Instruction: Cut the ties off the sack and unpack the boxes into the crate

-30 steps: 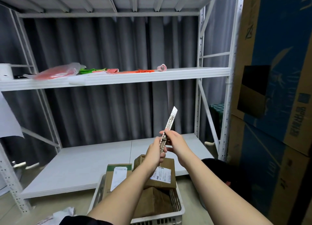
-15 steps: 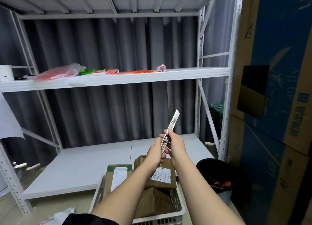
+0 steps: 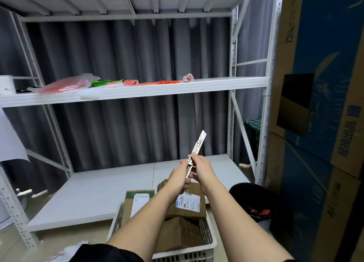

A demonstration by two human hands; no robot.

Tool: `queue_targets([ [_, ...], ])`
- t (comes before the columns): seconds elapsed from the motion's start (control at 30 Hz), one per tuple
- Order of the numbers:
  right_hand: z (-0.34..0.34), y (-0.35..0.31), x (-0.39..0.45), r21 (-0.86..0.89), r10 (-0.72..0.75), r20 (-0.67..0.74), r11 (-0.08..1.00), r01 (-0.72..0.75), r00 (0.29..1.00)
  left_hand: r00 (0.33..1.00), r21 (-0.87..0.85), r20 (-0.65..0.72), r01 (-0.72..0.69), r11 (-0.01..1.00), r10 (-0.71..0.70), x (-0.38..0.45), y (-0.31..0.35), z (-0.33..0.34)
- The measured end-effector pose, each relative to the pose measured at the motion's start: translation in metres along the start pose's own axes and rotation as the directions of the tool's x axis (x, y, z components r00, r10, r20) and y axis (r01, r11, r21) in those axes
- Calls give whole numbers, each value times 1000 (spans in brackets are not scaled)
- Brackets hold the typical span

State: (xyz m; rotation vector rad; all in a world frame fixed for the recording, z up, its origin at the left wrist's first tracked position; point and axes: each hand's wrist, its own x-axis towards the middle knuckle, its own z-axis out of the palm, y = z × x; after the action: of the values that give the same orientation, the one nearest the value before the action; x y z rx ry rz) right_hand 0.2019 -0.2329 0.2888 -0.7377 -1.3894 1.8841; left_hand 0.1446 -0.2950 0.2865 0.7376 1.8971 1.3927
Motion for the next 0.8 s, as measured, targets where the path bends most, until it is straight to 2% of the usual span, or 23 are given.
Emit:
queue_targets([
  [0.17, 1, -6, -1, 8, -29, -5, 1000, 29, 1000, 998, -142, -12, -61, 988, 60, -3, 6, 9],
  [0.3, -1, -12, -3, 15, -57, 67, 998, 57, 996, 998, -210, -42, -52, 976, 44, 3, 5, 9],
  [0.5, -1, -18, -4, 14, -90, 104, 996, 89, 990, 988, -253, -123, -121, 960, 92, 8, 2, 12],
  [0.67, 2, -21, -4, 41, -136, 72, 990, 133, 988, 978, -301, -146, -185, 936, 147, 4, 6, 16],
  [0.8, 1, -23, -5, 30, -158, 66, 987, 156, 985, 978, -310, -162, -179, 934, 134, 1, 6, 17],
])
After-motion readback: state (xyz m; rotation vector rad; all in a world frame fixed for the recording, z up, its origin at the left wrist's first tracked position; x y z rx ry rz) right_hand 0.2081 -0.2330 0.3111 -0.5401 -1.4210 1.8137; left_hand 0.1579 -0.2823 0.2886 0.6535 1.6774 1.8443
